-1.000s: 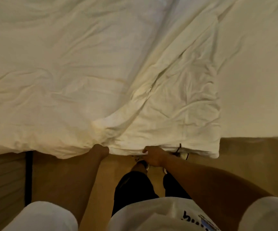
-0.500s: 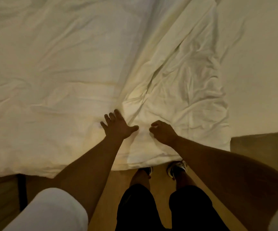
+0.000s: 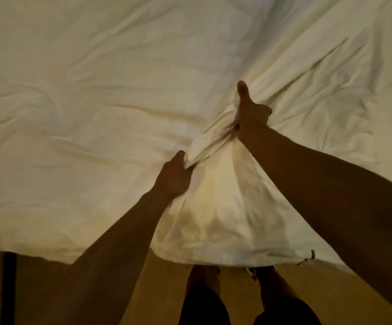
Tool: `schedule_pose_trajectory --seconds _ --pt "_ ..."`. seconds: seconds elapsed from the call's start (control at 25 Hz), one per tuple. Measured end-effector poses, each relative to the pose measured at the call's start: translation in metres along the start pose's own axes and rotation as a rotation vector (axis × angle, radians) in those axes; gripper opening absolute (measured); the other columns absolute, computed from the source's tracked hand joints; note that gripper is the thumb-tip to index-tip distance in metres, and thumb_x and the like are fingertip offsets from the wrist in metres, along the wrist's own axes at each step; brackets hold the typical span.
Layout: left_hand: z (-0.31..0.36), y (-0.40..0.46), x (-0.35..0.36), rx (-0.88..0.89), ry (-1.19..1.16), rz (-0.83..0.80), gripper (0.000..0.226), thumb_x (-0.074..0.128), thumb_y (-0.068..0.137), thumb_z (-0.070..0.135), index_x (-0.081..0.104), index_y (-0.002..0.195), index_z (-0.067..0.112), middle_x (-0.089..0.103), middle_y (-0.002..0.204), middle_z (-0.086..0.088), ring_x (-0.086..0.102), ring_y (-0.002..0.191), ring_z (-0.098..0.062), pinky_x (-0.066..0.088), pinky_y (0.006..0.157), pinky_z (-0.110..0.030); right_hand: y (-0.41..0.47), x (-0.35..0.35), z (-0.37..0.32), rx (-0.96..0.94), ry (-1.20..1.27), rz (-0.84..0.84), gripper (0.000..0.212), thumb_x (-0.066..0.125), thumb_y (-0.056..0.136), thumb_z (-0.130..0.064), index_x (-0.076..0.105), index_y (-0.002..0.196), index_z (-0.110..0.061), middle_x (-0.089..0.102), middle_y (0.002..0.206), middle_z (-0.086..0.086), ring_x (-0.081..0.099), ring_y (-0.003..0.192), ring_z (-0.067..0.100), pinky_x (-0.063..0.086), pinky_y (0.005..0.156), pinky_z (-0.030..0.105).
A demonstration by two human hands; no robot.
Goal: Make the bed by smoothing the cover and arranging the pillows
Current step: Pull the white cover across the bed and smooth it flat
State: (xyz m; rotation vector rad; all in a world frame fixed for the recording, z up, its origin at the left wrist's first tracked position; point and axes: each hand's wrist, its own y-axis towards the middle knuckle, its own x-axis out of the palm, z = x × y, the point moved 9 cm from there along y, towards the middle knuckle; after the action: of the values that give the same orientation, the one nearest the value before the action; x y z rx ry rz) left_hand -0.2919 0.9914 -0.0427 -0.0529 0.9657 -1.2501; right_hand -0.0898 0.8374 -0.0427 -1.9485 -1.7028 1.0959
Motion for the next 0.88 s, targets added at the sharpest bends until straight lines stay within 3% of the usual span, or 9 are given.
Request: schedule_pose_trajectory --seconds 0.08,0.12,0.2,0.28,0.36,0.44,0.56,0.68,0.88 --pt "0.012 -0.017 -0.002 -0.006 -0.08 -0.014 0.027 0.052 0.101 0.027 0.048 0.118 0.007 0.067 0.103 -0.018 0.064 0.093 -0.04 0.044 0.07 -0.035 -0.007 0.008 -0.018 0.052 -0.025 -0.009 0.11 0.076 0.063 -0.073 0.032 0.146 -0.015 0.056 0.133 0.011 0.058 0.116 0.034 0.049 0.102 0.049" --pt "0.021 -0.028 -0.004 -0.005 -0.119 -0.004 0.028 0.052 0.101 0.028 0.047 0.12 0.008 0.067 0.105 -0.019 0.064 0.094 -0.04 0.046 0.071 -0.036 -0.011 0.012 -0.026 0.017 -0.017 -0.019 0.104 0.078 0.072 -0.059 0.024 0.152 -0.018 0.051 0.139 0.011 0.054 0.121 0.035 0.046 0.104 0.051" --pt "0.03 -0.057 -0.017 -0.024 -0.205 0.032 0.029 0.051 0.102 0.032 0.046 0.121 0.011 0.067 0.106 -0.016 0.064 0.094 -0.038 0.049 0.074 -0.039 -0.039 0.03 -0.056 -0.205 -0.062 -0.065 0.095 0.07 0.086 -0.026 0.009 0.159 -0.021 0.044 0.149 0.013 0.05 0.128 0.034 0.042 0.11 0.047" --pt "0.018 -0.093 -0.039 -0.069 -0.286 0.089 0.032 0.05 0.102 0.036 0.048 0.122 0.012 0.067 0.105 -0.009 0.064 0.093 -0.031 0.05 0.078 -0.037 -0.089 0.062 -0.078 -0.462 -0.207 -0.147 0.088 0.063 0.087 -0.014 0.013 0.159 -0.017 0.045 0.151 0.013 0.05 0.131 0.032 0.039 0.111 0.034" --pt "-0.022 -0.126 -0.064 -0.185 -0.283 0.176 0.037 0.049 0.101 0.04 0.049 0.125 0.011 0.064 0.106 -0.004 0.061 0.092 -0.024 0.045 0.079 -0.032 -0.131 0.112 -0.069 -0.586 -0.365 -0.347 0.085 0.064 0.086 -0.011 0.019 0.157 -0.015 0.046 0.15 0.012 0.048 0.132 0.03 0.038 0.107 0.028" --pt "-0.088 -0.154 -0.073 -0.388 -0.233 0.18 0.051 0.048 0.1 0.047 0.047 0.13 0.007 0.061 0.117 -0.01 0.059 0.101 -0.024 0.039 0.083 -0.029 -0.161 0.166 -0.026 -0.552 -0.554 -0.612 0.09 0.066 0.087 -0.014 0.011 0.158 -0.017 0.045 0.149 0.015 0.053 0.127 0.033 0.047 0.099 0.031" --pt "-0.156 -0.179 -0.039 -0.621 -0.184 -0.117 0.09 0.046 0.085 0.072 0.027 0.149 0.011 0.046 0.147 -0.015 0.049 0.13 -0.037 0.04 0.104 -0.041 -0.173 0.188 0.034 -0.46 -0.739 -0.724 0.094 0.065 0.09 -0.03 0.0 0.158 -0.031 0.047 0.14 0.023 0.064 0.105 0.039 0.059 0.079 0.04" --pt "-0.159 -0.177 -0.005 -0.653 -0.18 -0.14 0.11 0.066 0.078 0.07 0.01 0.155 0.013 0.038 0.153 -0.013 0.045 0.134 -0.038 0.039 0.107 -0.045 -0.138 0.132 0.077 -0.631 -0.995 -0.628 0.073 0.057 0.095 -0.037 0.019 0.156 -0.022 0.041 0.141 0.024 0.05 0.123 0.037 0.043 0.106 0.043" --pt "-0.151 -0.173 0.008 -0.723 -0.209 0.144 0.099 0.079 0.076 0.055 0.025 0.143 0.005 0.052 0.135 -0.02 0.054 0.121 -0.042 0.046 0.096 -0.045 -0.074 -0.058 0.138 -0.584 -1.112 -0.403 0.037 0.051 0.091 -0.03 0.058 0.121 -0.01 0.052 0.126 0.014 0.053 0.112 0.03 0.046 0.098 0.039"
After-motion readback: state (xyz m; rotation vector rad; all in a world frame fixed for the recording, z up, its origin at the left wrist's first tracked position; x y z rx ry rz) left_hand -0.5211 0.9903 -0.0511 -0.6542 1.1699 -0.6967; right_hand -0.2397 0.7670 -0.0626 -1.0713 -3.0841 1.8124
